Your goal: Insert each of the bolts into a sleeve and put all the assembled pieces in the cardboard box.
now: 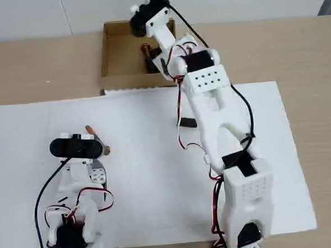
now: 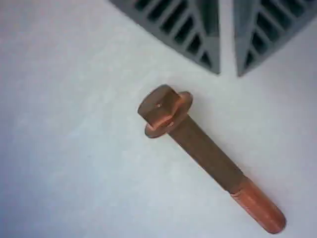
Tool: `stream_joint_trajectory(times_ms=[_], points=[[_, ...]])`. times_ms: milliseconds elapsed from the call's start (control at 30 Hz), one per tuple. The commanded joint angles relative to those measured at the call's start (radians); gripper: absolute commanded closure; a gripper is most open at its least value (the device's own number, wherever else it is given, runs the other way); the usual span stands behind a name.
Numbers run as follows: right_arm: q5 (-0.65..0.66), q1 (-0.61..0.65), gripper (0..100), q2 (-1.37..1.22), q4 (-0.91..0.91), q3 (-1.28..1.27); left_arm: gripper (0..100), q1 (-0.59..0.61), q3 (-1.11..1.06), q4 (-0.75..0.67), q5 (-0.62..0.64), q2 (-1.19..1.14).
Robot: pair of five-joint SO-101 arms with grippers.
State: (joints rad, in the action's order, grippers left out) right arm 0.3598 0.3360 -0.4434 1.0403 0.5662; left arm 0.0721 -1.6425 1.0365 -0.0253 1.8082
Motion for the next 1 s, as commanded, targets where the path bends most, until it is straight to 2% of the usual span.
stream_joint_trajectory(times_ms=[0,400,567,767,967], points=[[0.003,-0.012,84.4,0.116,0.116,0.054,99,0.003,0.005,-0.002,0.003,0.009],[0.008,-0.012,84.4,0.174,0.602,0.049,99,0.003,0.005,-0.002,0.003,0.009],[0.025,-0.033,84.4,0.174,0.624,0.048,99,0.003,0.005,-0.002,0.003,0.009],[0.322,-0.039,84.2,0.182,0.628,-0.112,99,0.005,0.005,-0.002,0.005,0.009],[0.44,-0.033,84.2,0.151,0.598,-0.213,99,0.008,0.005,-0.002,0.006,0.009]])
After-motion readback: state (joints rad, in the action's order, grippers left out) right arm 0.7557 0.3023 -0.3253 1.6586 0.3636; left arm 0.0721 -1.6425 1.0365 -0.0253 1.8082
